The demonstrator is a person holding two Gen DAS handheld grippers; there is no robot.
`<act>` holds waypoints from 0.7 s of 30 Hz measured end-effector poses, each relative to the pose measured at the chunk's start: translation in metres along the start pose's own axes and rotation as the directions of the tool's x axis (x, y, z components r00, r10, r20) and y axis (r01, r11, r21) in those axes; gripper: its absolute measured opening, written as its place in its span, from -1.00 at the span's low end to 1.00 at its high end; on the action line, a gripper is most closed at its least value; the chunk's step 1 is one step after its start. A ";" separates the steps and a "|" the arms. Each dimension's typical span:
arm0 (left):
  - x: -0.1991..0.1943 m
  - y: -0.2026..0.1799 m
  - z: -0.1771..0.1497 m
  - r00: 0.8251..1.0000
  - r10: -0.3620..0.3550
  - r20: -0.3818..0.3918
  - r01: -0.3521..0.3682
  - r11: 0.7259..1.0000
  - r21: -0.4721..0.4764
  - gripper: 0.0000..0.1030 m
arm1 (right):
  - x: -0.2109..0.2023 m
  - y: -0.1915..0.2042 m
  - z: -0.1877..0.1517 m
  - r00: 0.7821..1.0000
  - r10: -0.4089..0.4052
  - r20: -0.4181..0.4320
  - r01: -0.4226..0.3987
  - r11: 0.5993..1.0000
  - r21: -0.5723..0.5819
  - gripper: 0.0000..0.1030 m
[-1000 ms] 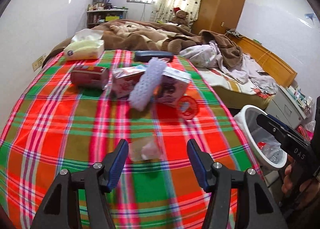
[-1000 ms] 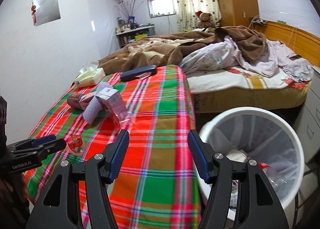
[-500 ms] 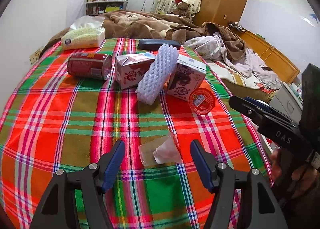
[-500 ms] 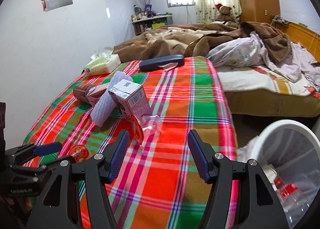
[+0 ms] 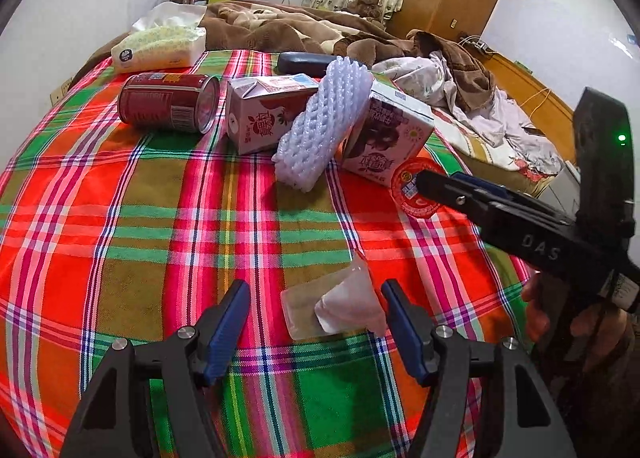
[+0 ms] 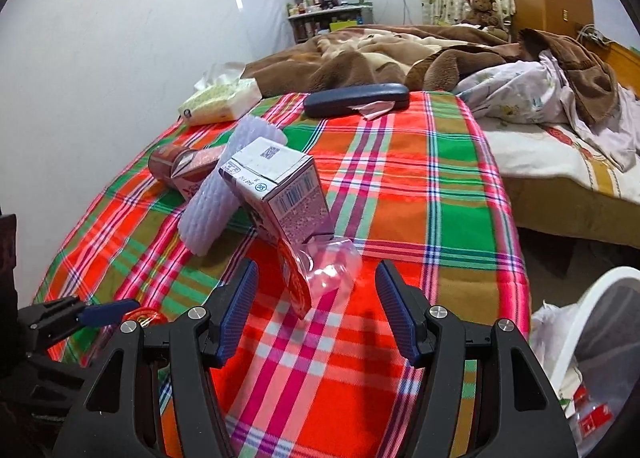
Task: Collect trash
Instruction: 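Grasp the clear tissue-filled cup with left tool while right tool grasps clear plastic cup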
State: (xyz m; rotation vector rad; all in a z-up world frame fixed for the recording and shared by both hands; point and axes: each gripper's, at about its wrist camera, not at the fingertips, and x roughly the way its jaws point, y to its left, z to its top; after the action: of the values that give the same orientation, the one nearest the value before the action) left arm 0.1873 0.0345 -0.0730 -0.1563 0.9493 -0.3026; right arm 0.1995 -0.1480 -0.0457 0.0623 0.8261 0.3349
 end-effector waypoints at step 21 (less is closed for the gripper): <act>0.000 0.010 0.003 1.000 0.010 0.000 -0.010 1.000 -0.019 -0.16 | 0.023 0.002 0.010 0.998 -0.001 -0.059 -0.002 0.999 -0.041 0.03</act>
State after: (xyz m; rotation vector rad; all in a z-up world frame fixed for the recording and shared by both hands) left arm 0.1915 0.0438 -0.0736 -0.1686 0.9530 -0.2850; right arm 0.2205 -0.1383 -0.0546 0.0144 0.8770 0.3552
